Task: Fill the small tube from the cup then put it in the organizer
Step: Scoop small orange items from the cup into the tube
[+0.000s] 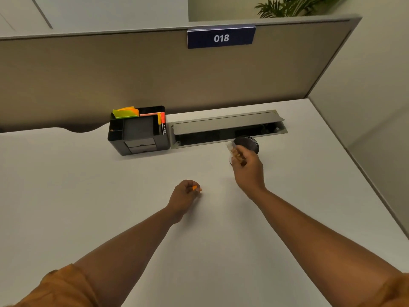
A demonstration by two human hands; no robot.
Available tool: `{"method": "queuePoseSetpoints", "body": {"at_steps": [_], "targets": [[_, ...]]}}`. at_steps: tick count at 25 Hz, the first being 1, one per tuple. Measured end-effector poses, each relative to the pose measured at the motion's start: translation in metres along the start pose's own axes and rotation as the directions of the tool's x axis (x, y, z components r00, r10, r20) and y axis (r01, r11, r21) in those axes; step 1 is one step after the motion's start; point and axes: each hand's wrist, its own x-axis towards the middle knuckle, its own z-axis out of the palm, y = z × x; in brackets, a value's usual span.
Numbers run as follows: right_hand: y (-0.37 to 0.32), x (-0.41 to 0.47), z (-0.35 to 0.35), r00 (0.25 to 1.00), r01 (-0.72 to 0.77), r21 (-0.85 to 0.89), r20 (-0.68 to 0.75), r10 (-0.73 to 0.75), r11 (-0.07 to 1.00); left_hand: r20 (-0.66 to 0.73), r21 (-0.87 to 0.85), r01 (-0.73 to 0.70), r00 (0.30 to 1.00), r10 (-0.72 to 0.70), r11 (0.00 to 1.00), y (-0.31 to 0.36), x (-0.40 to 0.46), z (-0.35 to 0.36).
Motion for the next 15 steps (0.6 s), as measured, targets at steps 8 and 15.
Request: {"method": "queuePoseSetpoints", "body": {"at_steps": [8,15], "targets": [[0.023,0.036,-0.024,0.98,-0.121,-0.18,-0.181,0.088,0.976,-0.041,-0.064,0.0,0.999,-0.002,0.998,0.025,0.037,0.024],[0.027,0.042,-0.025,0.973,-0.153,-0.098,-0.189,0.132,0.983,-0.065,-0.071,0.003,0.998,-0.008,0.997,0.022,0.037,0.025]]}}
